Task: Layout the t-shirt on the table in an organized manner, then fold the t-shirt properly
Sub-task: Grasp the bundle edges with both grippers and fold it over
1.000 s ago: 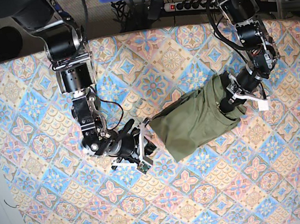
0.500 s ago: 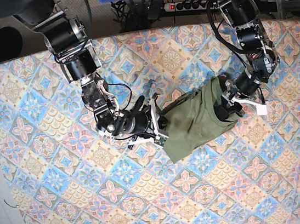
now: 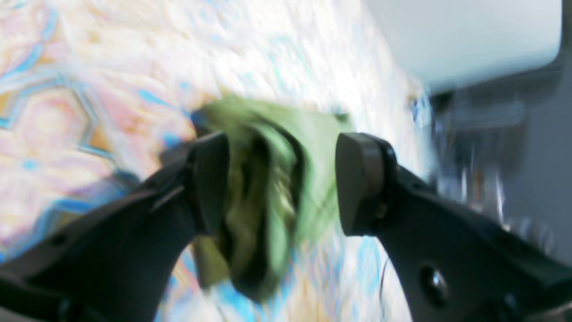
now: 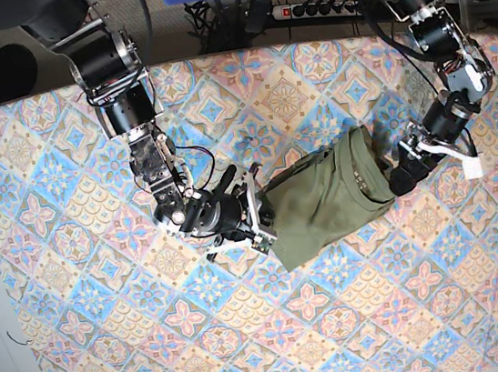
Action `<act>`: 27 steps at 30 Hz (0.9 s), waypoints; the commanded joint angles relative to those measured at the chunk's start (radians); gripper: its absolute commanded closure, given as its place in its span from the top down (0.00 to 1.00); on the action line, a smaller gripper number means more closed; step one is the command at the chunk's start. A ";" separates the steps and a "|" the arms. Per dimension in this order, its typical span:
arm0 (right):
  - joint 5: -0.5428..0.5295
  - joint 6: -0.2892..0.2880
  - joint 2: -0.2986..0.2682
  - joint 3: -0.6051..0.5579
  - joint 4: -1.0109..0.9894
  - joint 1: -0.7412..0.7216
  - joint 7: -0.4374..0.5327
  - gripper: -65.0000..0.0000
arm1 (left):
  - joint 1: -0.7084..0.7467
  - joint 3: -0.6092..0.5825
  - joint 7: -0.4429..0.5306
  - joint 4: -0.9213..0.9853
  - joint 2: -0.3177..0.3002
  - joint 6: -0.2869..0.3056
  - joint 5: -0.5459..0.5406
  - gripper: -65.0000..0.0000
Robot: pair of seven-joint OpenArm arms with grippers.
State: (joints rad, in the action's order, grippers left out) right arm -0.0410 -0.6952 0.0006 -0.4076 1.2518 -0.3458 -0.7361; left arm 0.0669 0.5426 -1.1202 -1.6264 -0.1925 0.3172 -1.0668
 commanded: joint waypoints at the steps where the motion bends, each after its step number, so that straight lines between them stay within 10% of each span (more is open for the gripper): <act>1: -0.018 -0.003 0.006 0.002 0.027 -0.025 0.019 0.10 | -0.003 -0.029 0.015 -0.070 0.011 0.010 -0.030 0.56; 12: -0.017 -0.003 0.006 0.003 0.038 -0.034 0.019 0.10 | -0.045 -0.166 0.019 0.033 0.086 0.013 0.101 0.22; 27: -0.015 -0.003 0.032 -0.003 -0.045 -0.161 0.020 0.10 | -0.141 -0.169 0.193 0.435 0.058 0.009 0.237 0.20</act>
State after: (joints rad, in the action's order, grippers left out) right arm -0.0303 -0.7029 0.0177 -0.4126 1.1851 -0.4458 -0.7601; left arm -0.0666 0.3717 -0.9356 -1.1885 -0.1280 0.3420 -0.8589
